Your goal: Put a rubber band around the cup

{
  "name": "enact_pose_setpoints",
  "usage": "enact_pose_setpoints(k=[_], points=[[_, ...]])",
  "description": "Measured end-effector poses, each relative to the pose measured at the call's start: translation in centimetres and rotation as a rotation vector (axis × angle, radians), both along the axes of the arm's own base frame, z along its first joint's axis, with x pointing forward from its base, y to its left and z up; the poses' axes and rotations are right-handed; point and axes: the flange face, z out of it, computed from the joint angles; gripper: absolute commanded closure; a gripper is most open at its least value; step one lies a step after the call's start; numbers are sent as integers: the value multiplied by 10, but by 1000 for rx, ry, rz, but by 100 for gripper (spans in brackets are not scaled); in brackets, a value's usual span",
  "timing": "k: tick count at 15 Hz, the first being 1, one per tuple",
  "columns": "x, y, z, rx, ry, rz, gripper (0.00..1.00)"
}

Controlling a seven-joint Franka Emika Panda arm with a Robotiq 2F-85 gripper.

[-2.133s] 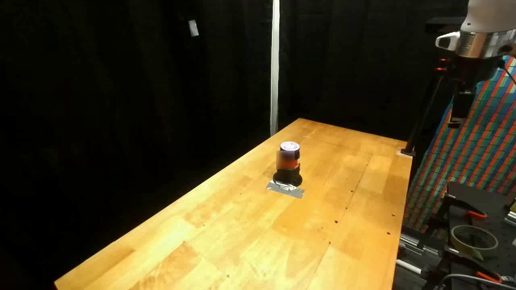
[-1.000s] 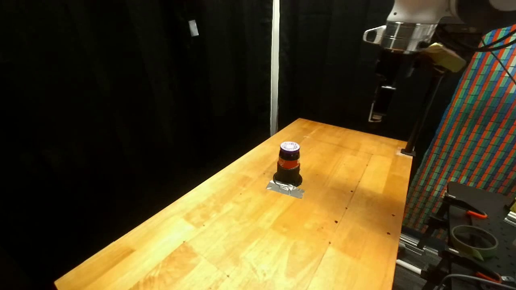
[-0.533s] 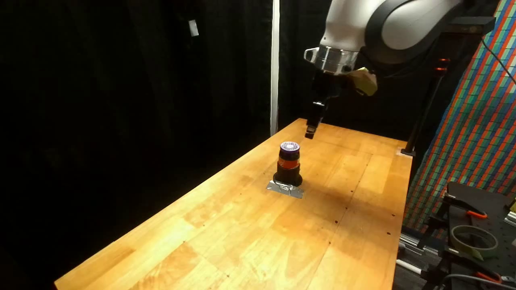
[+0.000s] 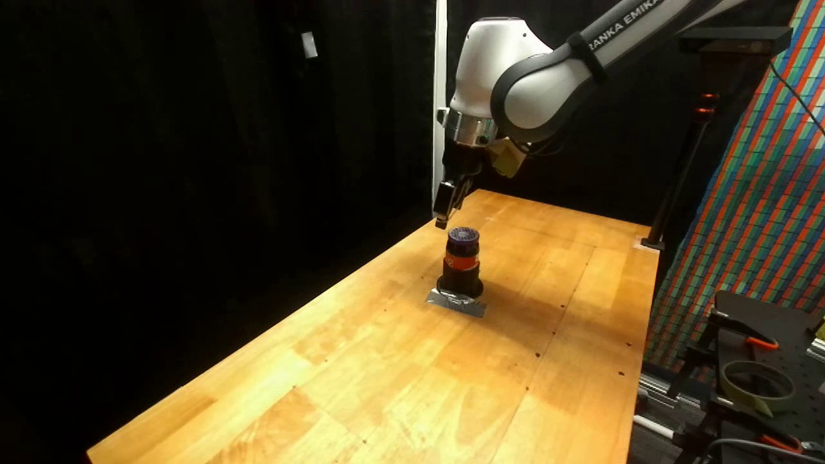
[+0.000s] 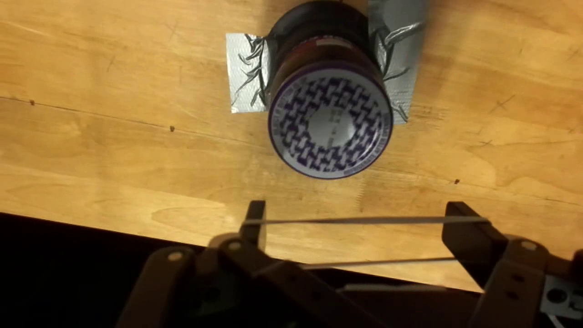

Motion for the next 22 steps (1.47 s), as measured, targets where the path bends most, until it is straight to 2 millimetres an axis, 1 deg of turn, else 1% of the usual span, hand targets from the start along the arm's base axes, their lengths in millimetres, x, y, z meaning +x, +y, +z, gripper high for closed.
enact_pose_setpoints(k=[2,5,9,12,18,22], points=[[12,-7,-10,-5,2,-14,0],[22,-13,-26,-12,26,-27,0],[26,-15,-44,-18,77,-36,0],[27,-17,-54,-24,132,-49,0],[29,-23,-64,-15,193,-76,0],[25,-24,-66,-1,243,-88,0]])
